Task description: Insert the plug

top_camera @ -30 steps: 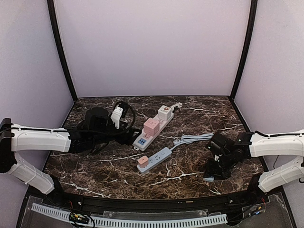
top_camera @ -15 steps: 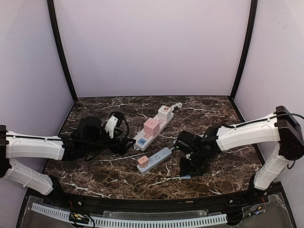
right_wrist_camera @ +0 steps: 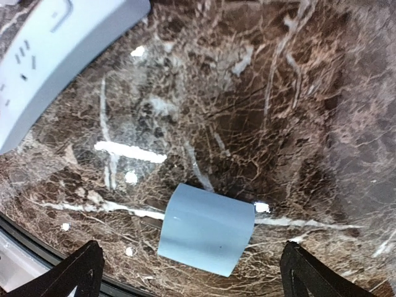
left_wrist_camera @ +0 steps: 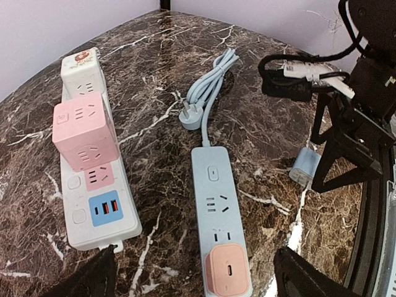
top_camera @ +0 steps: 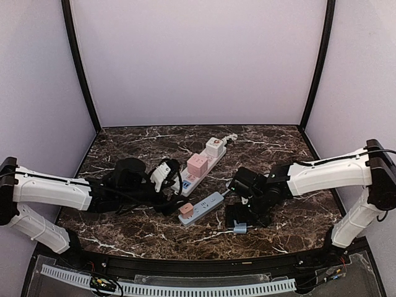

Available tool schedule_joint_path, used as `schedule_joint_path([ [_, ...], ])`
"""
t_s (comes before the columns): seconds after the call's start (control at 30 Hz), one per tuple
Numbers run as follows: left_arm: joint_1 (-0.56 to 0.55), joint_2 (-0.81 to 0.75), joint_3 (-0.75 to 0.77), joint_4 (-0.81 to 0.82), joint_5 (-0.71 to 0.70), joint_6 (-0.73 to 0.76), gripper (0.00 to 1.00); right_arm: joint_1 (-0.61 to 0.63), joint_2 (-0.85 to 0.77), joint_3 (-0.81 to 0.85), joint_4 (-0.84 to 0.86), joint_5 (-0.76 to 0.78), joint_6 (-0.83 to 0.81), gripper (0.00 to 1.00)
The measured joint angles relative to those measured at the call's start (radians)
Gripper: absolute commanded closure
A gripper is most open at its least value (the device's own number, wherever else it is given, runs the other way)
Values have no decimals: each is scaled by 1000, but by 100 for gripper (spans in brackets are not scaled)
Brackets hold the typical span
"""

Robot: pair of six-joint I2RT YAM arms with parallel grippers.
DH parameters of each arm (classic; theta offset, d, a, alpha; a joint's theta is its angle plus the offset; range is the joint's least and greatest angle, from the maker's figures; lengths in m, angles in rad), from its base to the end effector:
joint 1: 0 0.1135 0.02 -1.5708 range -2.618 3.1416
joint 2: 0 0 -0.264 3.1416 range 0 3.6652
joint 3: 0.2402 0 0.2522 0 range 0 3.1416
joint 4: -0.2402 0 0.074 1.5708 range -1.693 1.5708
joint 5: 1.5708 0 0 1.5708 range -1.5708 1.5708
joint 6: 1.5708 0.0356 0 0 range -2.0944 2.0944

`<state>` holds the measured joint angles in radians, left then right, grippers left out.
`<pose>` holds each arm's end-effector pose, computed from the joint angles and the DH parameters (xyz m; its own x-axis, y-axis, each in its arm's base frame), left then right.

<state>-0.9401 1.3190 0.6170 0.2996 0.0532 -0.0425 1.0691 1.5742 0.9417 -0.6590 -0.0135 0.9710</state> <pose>0.1641 -0.2279 0.2139 -0.2662 0.2927 -0.9184 0.8248 0.5623 -0.0599 0.1362 0.2494 0.1757 -0.9861 -0.0815 -0.1449 -0.1143 0.9653 0.2349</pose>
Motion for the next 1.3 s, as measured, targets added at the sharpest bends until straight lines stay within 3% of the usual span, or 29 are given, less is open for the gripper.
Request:
schedule_joint_path([
  [0.3, -68, 113, 103, -30, 78, 85, 12, 0, -235, -51, -28, 172, -60, 1],
  [0.57, -127, 320, 232, -63, 196, 219, 12, 0, -512, -95, -1, 344, -135, 2],
  [0.83, -166, 452, 345, -78, 219, 285, 16, 0, -808, -223, 175, 359, -269, 2],
  [1.3, -214, 659, 499, -77, 236, 365, 20, 0, -964, -288, 282, 354, -342, 2],
])
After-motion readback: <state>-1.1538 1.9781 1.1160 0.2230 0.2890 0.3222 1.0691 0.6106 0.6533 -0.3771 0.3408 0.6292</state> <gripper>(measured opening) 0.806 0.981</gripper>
